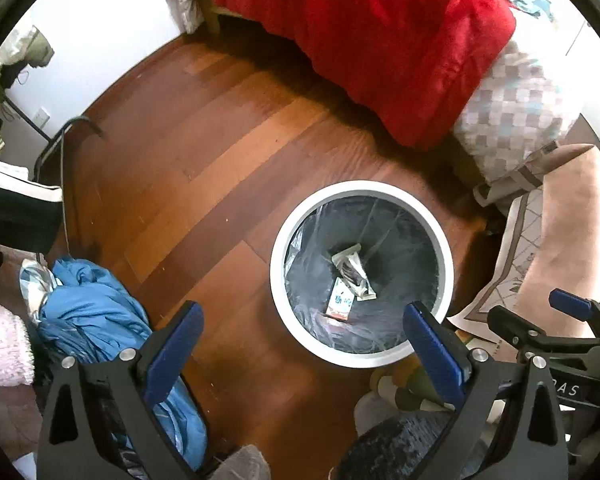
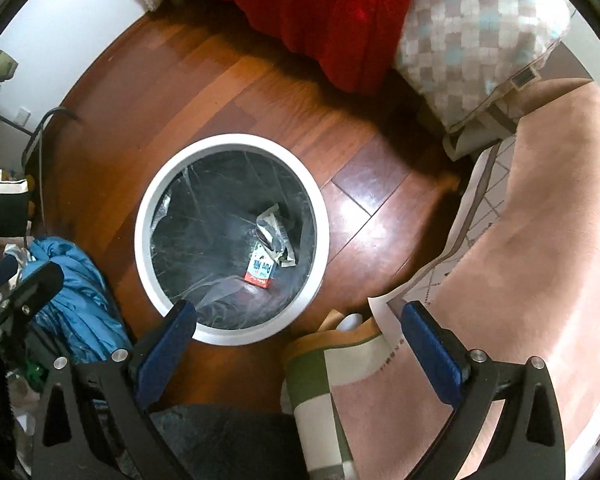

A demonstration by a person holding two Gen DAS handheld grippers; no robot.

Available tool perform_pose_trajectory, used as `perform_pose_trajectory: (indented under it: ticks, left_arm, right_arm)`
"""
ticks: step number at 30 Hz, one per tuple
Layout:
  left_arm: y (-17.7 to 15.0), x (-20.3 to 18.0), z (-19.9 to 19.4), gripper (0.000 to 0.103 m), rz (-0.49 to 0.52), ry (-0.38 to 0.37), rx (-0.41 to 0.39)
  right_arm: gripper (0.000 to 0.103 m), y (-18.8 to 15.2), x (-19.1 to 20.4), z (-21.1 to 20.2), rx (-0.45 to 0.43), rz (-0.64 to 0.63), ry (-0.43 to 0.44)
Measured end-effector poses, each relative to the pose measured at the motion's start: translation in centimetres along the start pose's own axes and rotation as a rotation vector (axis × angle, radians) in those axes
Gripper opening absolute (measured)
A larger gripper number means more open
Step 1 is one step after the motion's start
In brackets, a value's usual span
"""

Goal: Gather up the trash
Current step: 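Move both tools back toward the table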

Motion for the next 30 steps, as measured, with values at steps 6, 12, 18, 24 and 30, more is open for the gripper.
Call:
perform_pose_trajectory:
  ticks: [6, 12, 18, 24, 30]
  left_arm:
    - [0.4, -0.2, -4.1, 0.102, 0.008, -0.007, -0.07]
    - [0.6, -1.0, -8.9, 0.102, 0.012, -0.023, -0.137]
    - [0.9, -4.1, -15.5, 0.102, 0.048, -0.043, -0.244]
    - [-0.4, -12.6, -18.1, 0.102, 0.152, -0.134, -0.292]
    - [-5.4, -25.2, -15.0, 0.102, 0.299, -0.239, -0.184]
  right_arm:
    - [0.103, 0.0, 0.4, -4.2, -0.067, -0.003, 0.009]
    - [0.103, -0.3, 0.1, -9.5, -0.155, 0.025, 0.049]
    - [0.103, -1.6, -1.8, -17.4, -0.274, 0.142, 0.163]
    - [0.103, -5.6, -9.4, -25.0, -0.381, 0.305, 0.174]
    - [0.103, -14.5, -24.7, -27.4, -0.358, 0.547, -0.024]
Point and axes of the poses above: each gripper's, at about its wrist camera, not at the fingertips, and z roughly the way its jaws point, x to its left, y to its top, the point moved 8 cm from there along z, roughly the way its jaws point, and after that the axes turned 6 degrees about -x, right-handed, at the moved point
